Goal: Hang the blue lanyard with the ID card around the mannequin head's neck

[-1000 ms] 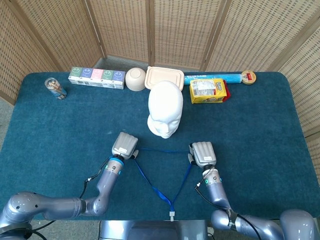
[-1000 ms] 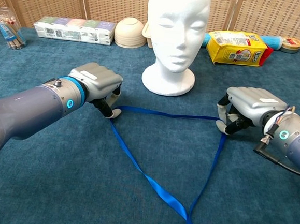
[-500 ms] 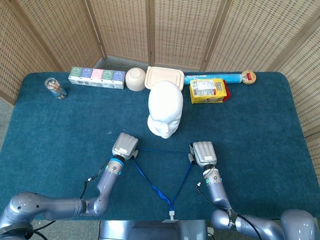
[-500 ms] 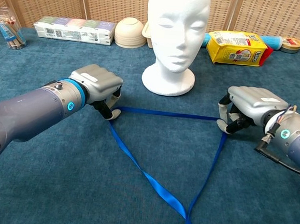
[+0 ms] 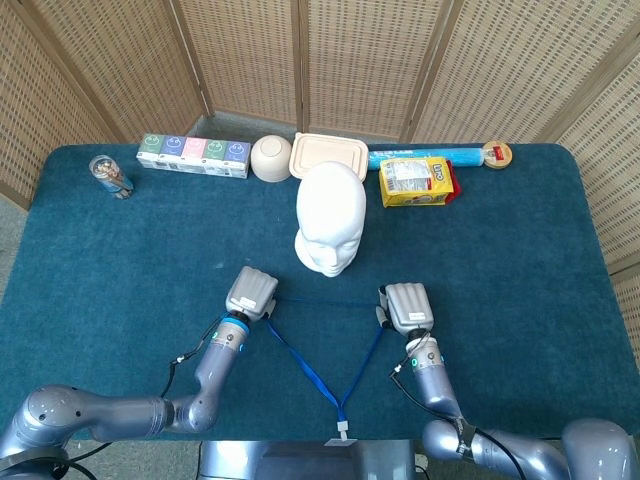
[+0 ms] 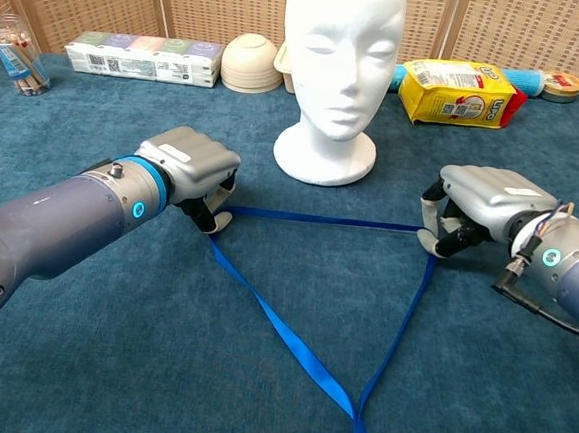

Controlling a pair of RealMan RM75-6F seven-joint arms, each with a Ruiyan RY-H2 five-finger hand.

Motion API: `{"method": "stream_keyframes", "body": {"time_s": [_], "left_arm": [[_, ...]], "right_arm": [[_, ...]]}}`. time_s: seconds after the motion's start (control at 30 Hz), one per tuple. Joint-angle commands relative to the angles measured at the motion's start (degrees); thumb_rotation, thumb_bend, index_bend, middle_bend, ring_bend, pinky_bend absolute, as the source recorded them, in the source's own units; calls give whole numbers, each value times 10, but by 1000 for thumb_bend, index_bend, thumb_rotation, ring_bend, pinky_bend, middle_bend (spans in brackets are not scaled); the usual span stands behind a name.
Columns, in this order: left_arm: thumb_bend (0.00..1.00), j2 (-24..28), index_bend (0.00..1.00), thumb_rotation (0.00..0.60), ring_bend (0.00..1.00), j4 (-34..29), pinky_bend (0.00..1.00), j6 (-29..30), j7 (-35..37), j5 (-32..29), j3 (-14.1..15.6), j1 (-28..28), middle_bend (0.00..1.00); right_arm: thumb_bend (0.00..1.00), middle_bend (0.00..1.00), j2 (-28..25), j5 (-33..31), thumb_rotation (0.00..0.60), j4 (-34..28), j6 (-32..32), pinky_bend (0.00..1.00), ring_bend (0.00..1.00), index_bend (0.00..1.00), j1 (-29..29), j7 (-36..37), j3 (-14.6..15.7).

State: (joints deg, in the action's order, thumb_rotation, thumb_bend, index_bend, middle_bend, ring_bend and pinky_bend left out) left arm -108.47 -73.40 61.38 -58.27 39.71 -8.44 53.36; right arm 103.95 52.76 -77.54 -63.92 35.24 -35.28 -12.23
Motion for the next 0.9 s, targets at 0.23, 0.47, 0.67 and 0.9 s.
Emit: {"method": "stream_keyframes", "body": {"time_s": [0.23, 0.47, 0.67, 0.9], "left_arm": [[436, 10, 738, 478, 1000, -9, 1000, 3, 16, 14, 0, -8, 1000], [437, 27, 738, 474, 1000, -29, 1000, 13, 33, 30, -4, -16, 1000], [436, 47, 738, 474, 1000, -57, 1000, 27, 53, 56, -4, -27, 1000], [436, 76, 739, 470, 1000, -103, 1000, 56, 80, 87, -8, -43, 1000]], "right_arm": [[559, 901, -9, 4, 600, -15, -6, 1000, 1000, 691, -2, 5, -3], [559, 902, -23, 11, 600, -38, -18, 1000, 1000, 694, -8, 16, -6], [558, 903, -40, 29, 600, -71, -36, 1000, 1000, 694, -15, 26, -6], [559, 906, -65, 57, 600, -117, -64, 1000, 1000, 697, -25, 35, -6]]}}
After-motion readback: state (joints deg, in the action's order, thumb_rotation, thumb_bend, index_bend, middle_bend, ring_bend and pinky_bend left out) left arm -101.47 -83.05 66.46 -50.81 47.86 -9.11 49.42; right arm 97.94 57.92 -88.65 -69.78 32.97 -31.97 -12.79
